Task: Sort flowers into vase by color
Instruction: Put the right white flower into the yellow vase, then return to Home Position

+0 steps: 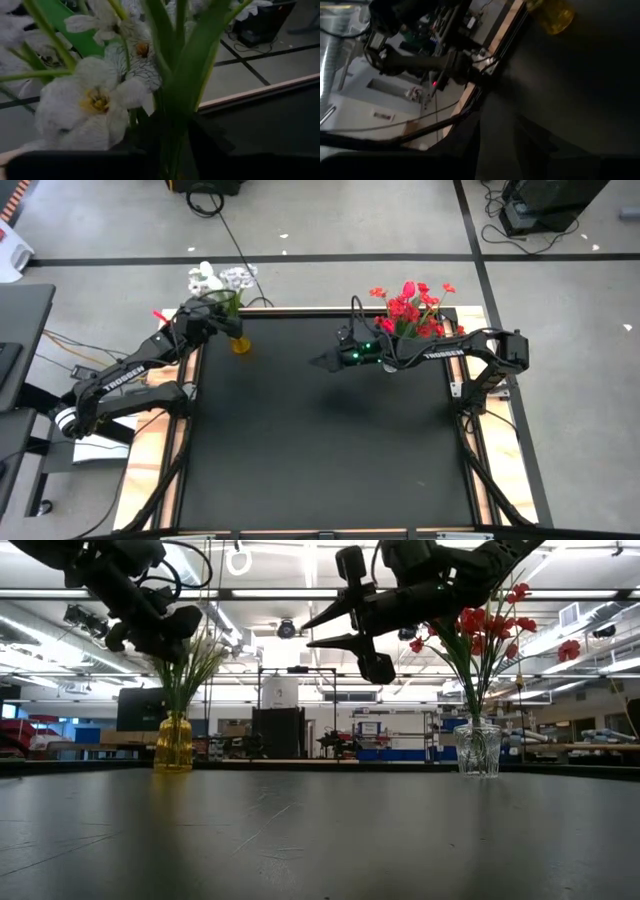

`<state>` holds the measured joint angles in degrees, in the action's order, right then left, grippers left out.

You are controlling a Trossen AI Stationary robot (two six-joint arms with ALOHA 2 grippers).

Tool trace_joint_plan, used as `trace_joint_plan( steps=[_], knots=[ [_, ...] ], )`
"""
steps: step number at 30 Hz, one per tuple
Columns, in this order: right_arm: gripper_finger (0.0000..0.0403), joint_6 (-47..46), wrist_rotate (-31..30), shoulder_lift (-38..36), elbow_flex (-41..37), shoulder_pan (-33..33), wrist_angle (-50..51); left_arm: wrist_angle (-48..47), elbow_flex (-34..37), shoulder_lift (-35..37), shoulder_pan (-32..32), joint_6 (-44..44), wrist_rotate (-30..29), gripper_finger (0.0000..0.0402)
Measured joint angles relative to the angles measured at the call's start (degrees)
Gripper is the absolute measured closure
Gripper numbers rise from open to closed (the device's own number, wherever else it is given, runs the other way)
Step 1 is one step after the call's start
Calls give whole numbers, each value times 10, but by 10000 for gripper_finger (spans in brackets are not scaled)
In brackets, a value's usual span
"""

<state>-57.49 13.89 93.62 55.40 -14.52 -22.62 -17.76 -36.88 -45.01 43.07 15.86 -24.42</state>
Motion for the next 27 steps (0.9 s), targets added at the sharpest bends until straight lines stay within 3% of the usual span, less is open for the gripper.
trace_joint_plan(
  steps=[6, 10, 19, 27],
  knots=[
    [282, 0, 12, 0, 0, 0, 1, 1, -8, 0, 0, -4, -2, 214],
    [282, 1, 11, 0, 0, 0, 1, 1, -46, 4, 0, -42, -2, 183],
    [282, -10, 50, -6, 0, 1, -49, -111, -153, 4, 0, -77, 3, 175],
    [284, -6, 63, -70, 0, 2, -83, -210, -264, 4, -16, -57, 70, 177]
  ],
)
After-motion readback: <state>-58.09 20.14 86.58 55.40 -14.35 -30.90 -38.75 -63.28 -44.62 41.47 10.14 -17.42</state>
